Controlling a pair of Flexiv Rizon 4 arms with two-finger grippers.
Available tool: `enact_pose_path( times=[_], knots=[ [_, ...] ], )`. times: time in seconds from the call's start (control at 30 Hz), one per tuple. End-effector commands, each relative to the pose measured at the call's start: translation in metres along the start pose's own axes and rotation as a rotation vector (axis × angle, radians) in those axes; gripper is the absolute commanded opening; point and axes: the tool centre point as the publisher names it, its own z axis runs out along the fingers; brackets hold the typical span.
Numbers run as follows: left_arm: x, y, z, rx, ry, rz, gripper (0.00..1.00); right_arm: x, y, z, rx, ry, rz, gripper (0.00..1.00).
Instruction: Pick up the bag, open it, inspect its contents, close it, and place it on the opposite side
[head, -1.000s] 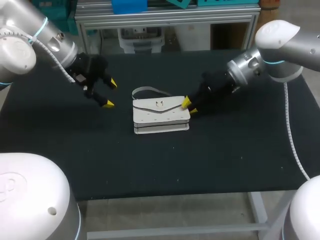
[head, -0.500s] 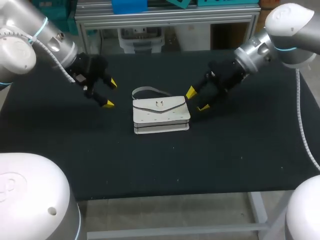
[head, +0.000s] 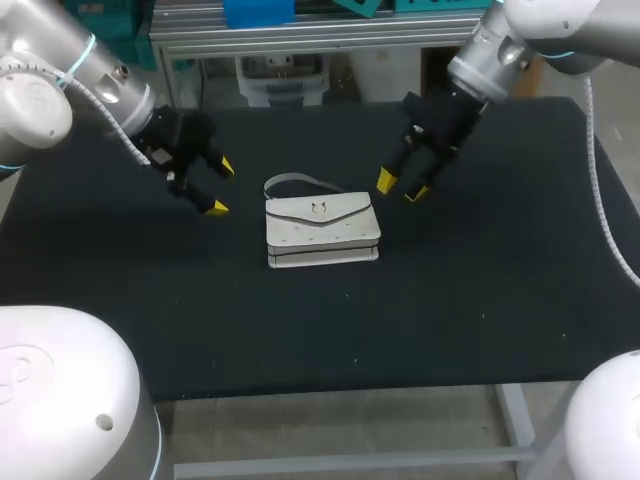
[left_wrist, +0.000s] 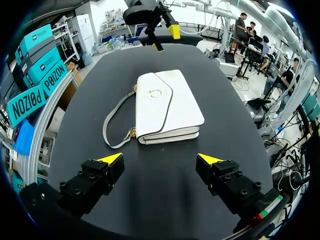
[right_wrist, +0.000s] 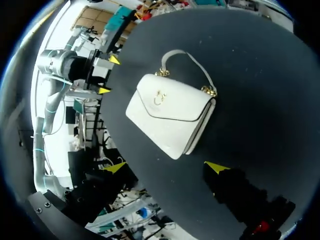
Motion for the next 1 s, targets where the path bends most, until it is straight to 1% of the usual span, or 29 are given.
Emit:
enact_pose_path(
  times=[0.03,0.1,0.17,0.6,0.63,0.7,0.77,0.83,0.87,0.9,1.0],
  knots=[
    [0.0,0.001,0.001,0.003,-0.001,0.001,1.0,0.003,0.008,-0.003,0.089,-0.106,-0.029,1.0],
    [0.0,0.001,0.001,0.003,-0.001,0.001,1.0,0.001,0.005,-0.006,0.088,-0.172,-0.076,1.0],
    [0.0,0.001,0.001,0.003,-0.001,0.001,1.0,-0.003,0.002,-0.009,0.077,-0.284,-0.114,1.0],
    [0.0,0.001,0.001,0.003,-0.001,0.001,1.0,-0.003,0.002,-0.009,0.077,-0.284,-0.114,1.0],
    [0.0,0.001,0.001,0.003,-0.001,0.001,1.0,0.0,0.005,-0.012,0.062,-0.313,-0.169,1.0],
    [0.0,0.001,0.001,0.003,-0.001,0.001,1.0,0.005,0.009,-0.016,0.056,-0.439,-0.212,1.0],
    [0.0,0.001,0.001,0.003,-0.001,0.001,1.0,0.009,0.011,-0.017,0.02,-0.538,-0.335,1.0],
    [0.0,0.001,0.001,0.003,-0.001,0.001,1.0,0.011,0.011,-0.015,0.001,-0.647,-0.38,1.0],
    [0.0,0.001,0.001,0.003,-0.001,0.001,1.0,0.011,0.011,-0.014,0.0,-0.667,-0.41,1.0],
    [0.0,0.001,0.001,0.003,-0.001,0.001,1.0,0.012,0.01,-0.012,-0.018,-0.702,-0.458,1.0],
    [0.0,0.001,0.001,0.003,-0.001,0.001,1.0,0.014,0.006,-0.008,-0.04,-0.806,-0.547,1.0]
  ],
)
